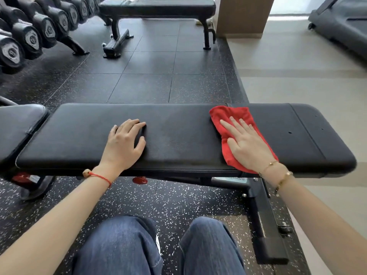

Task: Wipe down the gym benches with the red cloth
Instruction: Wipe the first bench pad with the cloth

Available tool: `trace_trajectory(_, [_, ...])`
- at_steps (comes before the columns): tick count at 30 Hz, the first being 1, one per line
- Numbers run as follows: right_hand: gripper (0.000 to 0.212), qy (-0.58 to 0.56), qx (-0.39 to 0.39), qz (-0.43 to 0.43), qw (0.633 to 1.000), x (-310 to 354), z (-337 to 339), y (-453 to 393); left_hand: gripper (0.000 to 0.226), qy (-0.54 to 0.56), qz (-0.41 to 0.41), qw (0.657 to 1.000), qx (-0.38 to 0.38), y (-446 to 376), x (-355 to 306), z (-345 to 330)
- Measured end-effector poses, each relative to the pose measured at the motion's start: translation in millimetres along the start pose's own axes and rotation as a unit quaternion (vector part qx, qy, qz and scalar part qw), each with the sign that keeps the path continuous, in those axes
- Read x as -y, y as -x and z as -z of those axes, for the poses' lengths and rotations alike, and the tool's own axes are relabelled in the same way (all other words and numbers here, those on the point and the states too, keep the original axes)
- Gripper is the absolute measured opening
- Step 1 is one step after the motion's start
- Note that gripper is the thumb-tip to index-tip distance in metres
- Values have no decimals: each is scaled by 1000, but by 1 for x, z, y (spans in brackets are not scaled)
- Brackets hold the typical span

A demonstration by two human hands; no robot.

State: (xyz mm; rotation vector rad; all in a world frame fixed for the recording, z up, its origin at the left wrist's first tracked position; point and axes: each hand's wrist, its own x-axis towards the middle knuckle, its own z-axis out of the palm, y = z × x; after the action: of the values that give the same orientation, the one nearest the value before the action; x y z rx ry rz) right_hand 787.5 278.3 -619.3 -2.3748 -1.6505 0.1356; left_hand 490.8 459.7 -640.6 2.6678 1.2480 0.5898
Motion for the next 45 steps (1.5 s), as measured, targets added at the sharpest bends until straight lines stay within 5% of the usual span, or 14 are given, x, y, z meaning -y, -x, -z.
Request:
trace_trajectory(6, [55,-2,8,-89,996,0,3,-59,43,-14,7,1000,3,-1,-4,0])
trace_trajectory(15, [58,-28,-34,1,999,-6,-3,28,42,7,-65,998,22,-16,-72,-11])
trace_trajectory(22, [54,-7,-13,-157,987,-54,19,-45,48,15,-140,989,44,-33,-149,-34])
trace_trajectory(30, [59,-26,-27,-20,999,-60,14,38,49,14,-112,992,63,-34,-199,-69])
trace_trajectory(37, [55,2,-11,-185,983,-121,38,-16,47,14,-106,993,45,-33,-200,-72])
trace_trajectory(45, [59,3,-21,-18,1000,-59,15,27,44,33,-109,993,25,-33,-197,-73])
